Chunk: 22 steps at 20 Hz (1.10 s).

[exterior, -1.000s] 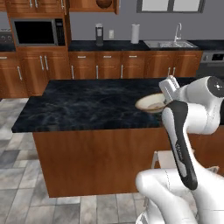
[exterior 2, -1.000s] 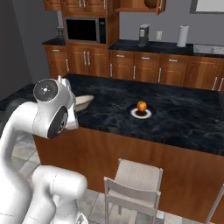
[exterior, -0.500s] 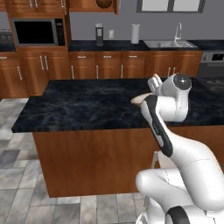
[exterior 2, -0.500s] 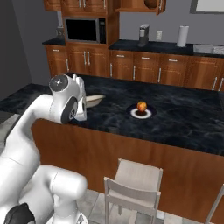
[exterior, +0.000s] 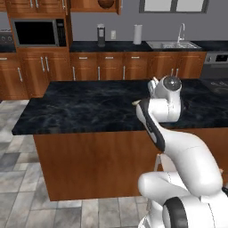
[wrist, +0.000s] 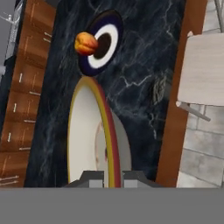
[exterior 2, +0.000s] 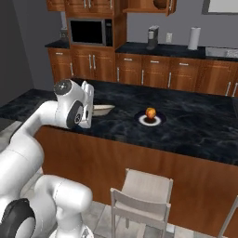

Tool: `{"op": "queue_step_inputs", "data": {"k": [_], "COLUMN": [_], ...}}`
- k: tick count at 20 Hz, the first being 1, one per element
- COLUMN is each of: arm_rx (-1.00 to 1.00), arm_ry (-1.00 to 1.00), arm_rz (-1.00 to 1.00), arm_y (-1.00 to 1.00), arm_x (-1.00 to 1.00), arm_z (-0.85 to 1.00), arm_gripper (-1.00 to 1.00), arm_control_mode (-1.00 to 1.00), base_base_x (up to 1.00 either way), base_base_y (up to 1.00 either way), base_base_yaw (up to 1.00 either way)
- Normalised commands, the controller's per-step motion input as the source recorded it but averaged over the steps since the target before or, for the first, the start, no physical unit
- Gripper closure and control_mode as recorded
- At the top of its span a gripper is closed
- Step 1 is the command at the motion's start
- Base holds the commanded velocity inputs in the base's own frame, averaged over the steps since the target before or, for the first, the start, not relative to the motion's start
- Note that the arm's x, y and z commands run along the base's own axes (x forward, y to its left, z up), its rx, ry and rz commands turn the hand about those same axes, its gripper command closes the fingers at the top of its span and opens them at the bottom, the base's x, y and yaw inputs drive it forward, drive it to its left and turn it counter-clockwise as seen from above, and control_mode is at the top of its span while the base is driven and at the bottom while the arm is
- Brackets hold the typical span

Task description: Take the smaller bowl and place it next to the appetizer plate on the dining counter , and place the larger bowl next to the plate with cooked food.

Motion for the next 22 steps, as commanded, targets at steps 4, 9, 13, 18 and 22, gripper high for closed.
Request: {"op": "queue_step_inputs", "data": {"k": [4,9,13,18,22], "arm_rx": [0.0,0.0,0.0,0.03,0.11], "arm_ry": [-0.06,-0.06,0.0,0.01,0.12], "arm_rz": [-0.08,-0.09,-0.08,-0.05,0.0], "arm_y": [-0.19,-0.27,-0.23,-0.16,-0.02], "arm_x": [0.0,0.18,0.68,0.77,0.68], "arm_z": [-0.6,-0.47,-0.19,-0.03,0.0], "arm_gripper": [1.0,1.0,1.0,1.0,1.0], "arm_control_mode": [-1.0,-1.0,-1.0,-1.0,-1.0], "base_base_x": [0.0,0.0,0.0,0.0,0.0], "base_base_y": [0.0,0.0,0.0,0.0,0.0], "base_base_yaw": [0.0,0.0,0.0,0.0,0.0]}}
